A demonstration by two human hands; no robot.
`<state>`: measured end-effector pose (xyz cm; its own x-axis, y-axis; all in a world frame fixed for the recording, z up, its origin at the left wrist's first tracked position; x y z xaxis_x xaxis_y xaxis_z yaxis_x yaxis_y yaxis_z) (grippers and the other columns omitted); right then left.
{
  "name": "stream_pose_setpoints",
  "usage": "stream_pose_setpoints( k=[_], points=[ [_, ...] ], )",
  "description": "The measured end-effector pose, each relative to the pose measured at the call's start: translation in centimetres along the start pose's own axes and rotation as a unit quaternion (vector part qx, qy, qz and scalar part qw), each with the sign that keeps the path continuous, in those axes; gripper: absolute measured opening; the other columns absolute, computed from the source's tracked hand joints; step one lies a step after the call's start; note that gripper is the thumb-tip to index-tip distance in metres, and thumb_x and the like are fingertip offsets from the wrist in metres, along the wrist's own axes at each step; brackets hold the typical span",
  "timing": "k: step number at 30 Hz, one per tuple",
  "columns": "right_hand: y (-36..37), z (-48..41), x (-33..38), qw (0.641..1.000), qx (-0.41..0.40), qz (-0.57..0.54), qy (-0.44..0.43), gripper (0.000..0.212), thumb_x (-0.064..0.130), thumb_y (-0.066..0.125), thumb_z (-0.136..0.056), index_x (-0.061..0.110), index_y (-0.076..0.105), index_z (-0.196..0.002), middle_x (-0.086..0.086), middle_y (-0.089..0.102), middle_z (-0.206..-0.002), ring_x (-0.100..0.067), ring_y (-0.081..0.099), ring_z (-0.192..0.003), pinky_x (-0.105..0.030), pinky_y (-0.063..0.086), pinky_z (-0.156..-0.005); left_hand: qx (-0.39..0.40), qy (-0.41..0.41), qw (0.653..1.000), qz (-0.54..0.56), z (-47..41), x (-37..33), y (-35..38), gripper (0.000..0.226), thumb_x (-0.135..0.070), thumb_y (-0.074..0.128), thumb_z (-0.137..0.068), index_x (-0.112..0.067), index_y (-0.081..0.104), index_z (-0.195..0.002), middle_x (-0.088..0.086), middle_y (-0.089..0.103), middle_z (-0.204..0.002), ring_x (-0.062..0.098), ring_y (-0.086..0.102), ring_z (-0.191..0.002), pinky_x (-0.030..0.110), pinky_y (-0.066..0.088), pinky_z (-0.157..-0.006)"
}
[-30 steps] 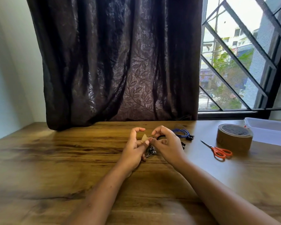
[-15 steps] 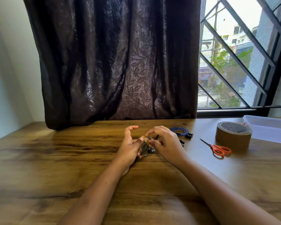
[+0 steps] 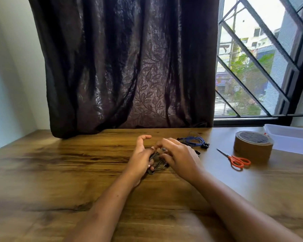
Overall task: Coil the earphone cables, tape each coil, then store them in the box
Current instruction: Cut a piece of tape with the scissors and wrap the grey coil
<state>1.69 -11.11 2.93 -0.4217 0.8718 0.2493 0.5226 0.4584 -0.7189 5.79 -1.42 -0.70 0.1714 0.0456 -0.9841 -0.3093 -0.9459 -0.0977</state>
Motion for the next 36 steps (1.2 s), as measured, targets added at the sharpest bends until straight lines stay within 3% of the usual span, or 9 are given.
stream_pose_setpoints(
  k=[3,7,11,15,20,23,27,34,36],
  points=[
    [0.2,-0.2,-0.5,0.998,0.019,-0.05,0.01,0.024,0.025,0.068,-0.086,0.031,0.062,-0.109,0.016,0.062,-0.105,0.004,0.056,-0.076,-0.016,0.046,-0.067,0.001,-0.004,1.0,-0.02,0.0,0.2,-0.1,0.03,-0.017,0.035,-0.1,-0.038,0.037,-0.122,0.01,0.065,-0.105,0.022,0.063,-0.083,0.021,0.042,-0.05],
    [0.3,-0.3,-0.7,0.996,0.046,-0.079,0.0,0.031,0.028,0.073,-0.081,0.032,0.063,-0.11,0.015,0.063,-0.105,0.003,0.055,-0.078,-0.019,0.049,-0.071,0.01,0.002,0.999,-0.053,-0.1,0.1,-0.1,0.03,-0.017,0.03,-0.101,-0.038,0.036,-0.121,0.01,0.064,-0.099,0.018,0.06,-0.071,0.02,0.041,-0.046],
    [0.9,-0.2,-0.5,0.994,0.073,-0.08,-0.016,0.036,0.029,0.07,-0.084,0.037,0.055,-0.115,0.023,0.057,-0.106,0.005,0.055,-0.073,-0.01,0.04,-0.064,0.022,-0.008,0.998,-0.061,-0.3,0.6,-0.1,0.03,-0.016,0.032,-0.101,-0.039,0.037,-0.119,0.013,0.063,-0.098,0.017,0.055,-0.064,0.021,0.041,-0.044],
    [1.5,-0.1,-0.2,0.991,0.099,-0.08,-0.039,0.031,0.038,0.061,-0.087,0.032,0.057,-0.116,0.017,0.058,-0.109,0.0,0.056,-0.092,-0.014,0.046,-0.078,0.016,-0.006,0.996,-0.084,-0.7,0.9,-0.4,0.031,-0.014,0.03,-0.1,-0.036,0.036,-0.121,0.018,0.06,-0.098,0.015,0.048,-0.06,0.021,0.039,-0.043],
    [2.1,-0.2,-0.4,0.99,0.114,-0.071,-0.038,0.026,0.032,0.058,-0.092,0.026,0.06,-0.117,0.01,0.061,-0.108,-0.003,0.054,-0.099,-0.015,0.042,-0.086,0.01,0.0,0.995,-0.104,-0.9,0.9,-0.6,0.027,-0.012,0.03,-0.1,-0.032,0.039,-0.115,0.011,0.057,-0.091,0.015,0.049,-0.059,0.021,0.038,-0.042],
    [2.2,-0.2,-0.9,0.99,0.12,-0.066,-0.023,0.024,0.027,0.059,-0.092,0.027,0.061,-0.116,0.012,0.06,-0.106,-0.001,0.052,-0.098,-0.008,0.036,-0.084,0.008,0.0,0.994,-0.108,-0.9,1.0,-0.7,0.025,-0.012,0.031,-0.101,-0.031,0.04,-0.114,0.008,0.053,-0.085,0.011,0.046,-0.055,0.02,0.037,-0.042],
    [2.3,-0.2,-0.9,0.992,0.115,-0.053,-0.019,0.022,0.022,0.06,-0.091,0.024,0.064,-0.113,0.012,0.058,-0.103,-0.003,0.053,-0.098,-0.018,0.042,-0.089,0.009,-0.005,0.993,-0.122,-1.0,1.1,-0.6,0.023,-0.012,0.032,-0.1,-0.028,0.046,-0.109,0.006,0.052,-0.08,0.011,0.046,-0.055,0.021,0.038,-0.042],
    [1.6,0.0,-0.1,0.995,0.083,-0.048,-0.021,0.013,0.02,0.055,-0.094,0.023,0.06,-0.106,0.014,0.047,-0.092,-0.006,0.053,-0.082,-0.024,0.049,-0.075,0.007,0.006,0.989,-0.15,-1.0,0.8,-0.3,0.027,-0.014,0.033,-0.098,-0.024,0.057,-0.093,0.007,0.063,-0.083,0.023,0.057,-0.068,0.027,0.042,-0.048],
    [1.3,0.0,0.2,0.996,0.071,-0.045,-0.024,0.015,0.019,0.054,-0.095,0.021,0.059,-0.108,0.014,0.046,-0.093,-0.007,0.054,-0.081,-0.022,0.048,-0.073,0.005,0.011,0.99,-0.143,-1.0,0.6,-0.2,0.029,-0.014,0.033,-0.098,-0.023,0.06,-0.091,0.005,0.065,-0.083,0.018,0.06,-0.067,0.024,0.044,-0.047]
  ],
)
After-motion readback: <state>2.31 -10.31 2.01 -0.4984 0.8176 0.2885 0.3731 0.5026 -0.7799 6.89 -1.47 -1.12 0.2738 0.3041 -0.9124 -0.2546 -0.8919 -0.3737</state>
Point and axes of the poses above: each hand's wrist, its own z-axis away from the middle knuckle, its own y-axis out of the palm, x = y × z, the point moved 10 cm from there along -z, towards the middle knuckle
